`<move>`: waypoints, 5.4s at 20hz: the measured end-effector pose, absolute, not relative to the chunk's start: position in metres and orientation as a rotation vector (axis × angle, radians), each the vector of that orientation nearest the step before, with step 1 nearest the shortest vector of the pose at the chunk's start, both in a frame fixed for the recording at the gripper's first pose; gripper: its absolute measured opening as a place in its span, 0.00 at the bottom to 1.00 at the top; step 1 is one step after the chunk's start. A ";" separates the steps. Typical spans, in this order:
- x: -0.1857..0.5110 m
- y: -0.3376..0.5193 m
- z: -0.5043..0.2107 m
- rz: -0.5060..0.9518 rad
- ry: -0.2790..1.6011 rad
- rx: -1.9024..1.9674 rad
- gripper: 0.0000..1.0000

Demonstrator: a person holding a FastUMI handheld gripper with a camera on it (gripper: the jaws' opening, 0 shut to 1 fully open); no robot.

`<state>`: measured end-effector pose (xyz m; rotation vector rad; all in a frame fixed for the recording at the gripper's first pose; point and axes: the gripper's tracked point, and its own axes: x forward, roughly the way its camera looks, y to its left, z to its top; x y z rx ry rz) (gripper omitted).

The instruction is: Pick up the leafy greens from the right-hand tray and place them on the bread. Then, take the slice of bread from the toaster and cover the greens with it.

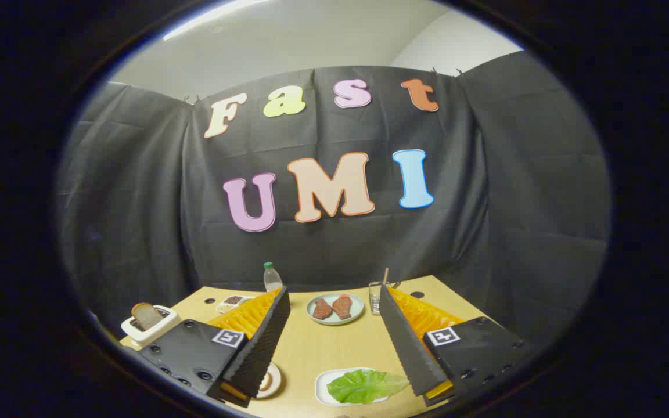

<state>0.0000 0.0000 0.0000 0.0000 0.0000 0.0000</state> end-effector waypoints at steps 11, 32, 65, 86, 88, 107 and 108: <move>0.003 -0.047 -0.008 -0.074 0.029 0.042 0.97; 0.016 -0.075 -0.103 0.187 0.343 -0.136 0.98; 0.036 -0.132 -0.327 0.394 1.241 0.115 0.41; 0.014 -0.026 -0.213 0.483 1.093 0.161 0.03; 0.006 0.001 -0.201 0.518 1.080 0.162 0.03; -0.001 0.239 -0.271 0.681 1.265 0.216 0.04; 0.005 0.231 -0.283 0.643 1.280 0.184 0.03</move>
